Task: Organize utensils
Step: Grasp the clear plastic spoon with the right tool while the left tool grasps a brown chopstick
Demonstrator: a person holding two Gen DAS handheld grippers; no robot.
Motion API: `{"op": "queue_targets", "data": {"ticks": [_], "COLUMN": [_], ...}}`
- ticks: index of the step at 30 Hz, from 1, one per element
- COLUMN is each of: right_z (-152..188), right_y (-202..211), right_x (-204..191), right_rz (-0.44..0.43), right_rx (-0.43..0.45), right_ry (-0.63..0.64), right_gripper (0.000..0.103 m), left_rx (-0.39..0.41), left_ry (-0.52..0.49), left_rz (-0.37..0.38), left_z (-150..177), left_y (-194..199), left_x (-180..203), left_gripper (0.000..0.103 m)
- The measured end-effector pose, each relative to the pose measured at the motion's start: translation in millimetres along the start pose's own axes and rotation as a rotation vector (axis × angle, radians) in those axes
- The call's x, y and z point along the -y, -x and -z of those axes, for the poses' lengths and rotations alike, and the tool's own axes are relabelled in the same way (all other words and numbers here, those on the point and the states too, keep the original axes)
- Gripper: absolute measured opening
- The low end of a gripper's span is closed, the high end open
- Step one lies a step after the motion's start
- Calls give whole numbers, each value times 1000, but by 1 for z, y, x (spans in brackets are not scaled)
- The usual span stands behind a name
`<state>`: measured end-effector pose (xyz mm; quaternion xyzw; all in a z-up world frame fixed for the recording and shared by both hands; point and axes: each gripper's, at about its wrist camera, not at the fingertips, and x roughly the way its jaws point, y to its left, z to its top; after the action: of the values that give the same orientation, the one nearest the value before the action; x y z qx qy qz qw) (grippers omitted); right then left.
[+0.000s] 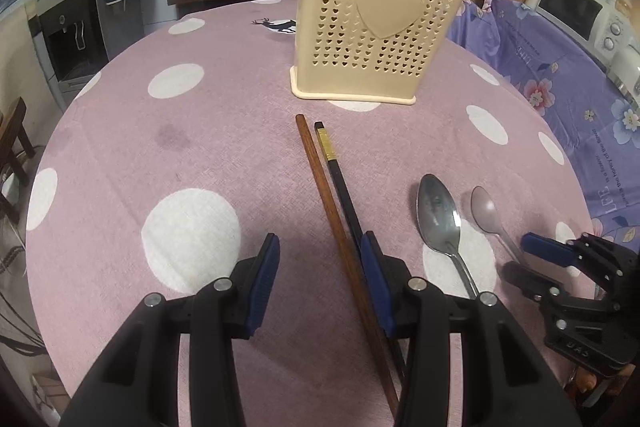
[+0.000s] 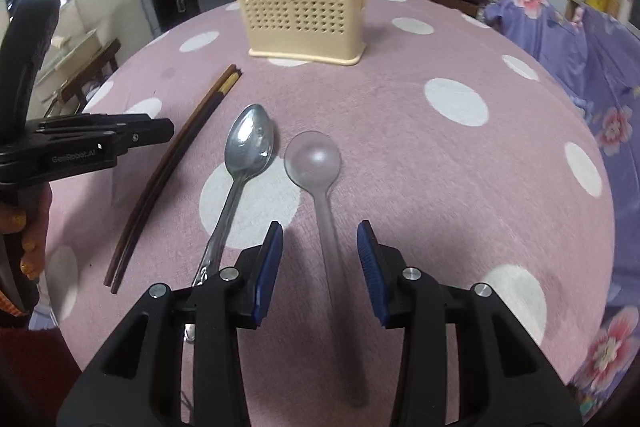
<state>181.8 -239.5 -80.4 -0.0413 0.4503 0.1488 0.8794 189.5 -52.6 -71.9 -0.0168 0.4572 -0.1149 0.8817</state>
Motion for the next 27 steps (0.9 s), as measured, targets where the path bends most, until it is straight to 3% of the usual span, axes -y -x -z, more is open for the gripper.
{"op": "queue_targets", "data": {"ticks": [8, 18, 22, 27], "right_z": [-22, -19, -20, -23], "right_y": [-19, -17, -18, -21], "right_x": [0, -3, 0, 0], "right_rz": [14, 51, 55, 46], "right_rx": [3, 19, 17, 13], "right_ry": [22, -3, -11, -9], "right_gripper": [40, 41, 47, 47], "left_rx": [-12, -27, -41, -34], "left_ry": [14, -54, 4, 26], "left_rz": [12, -78, -62, -41], "left_z": [0, 5, 3, -12], "left_y": [0, -9, -5, -9], "left_x": [-4, 9, -9, -9], "left_gripper": [43, 43, 44, 44]}}
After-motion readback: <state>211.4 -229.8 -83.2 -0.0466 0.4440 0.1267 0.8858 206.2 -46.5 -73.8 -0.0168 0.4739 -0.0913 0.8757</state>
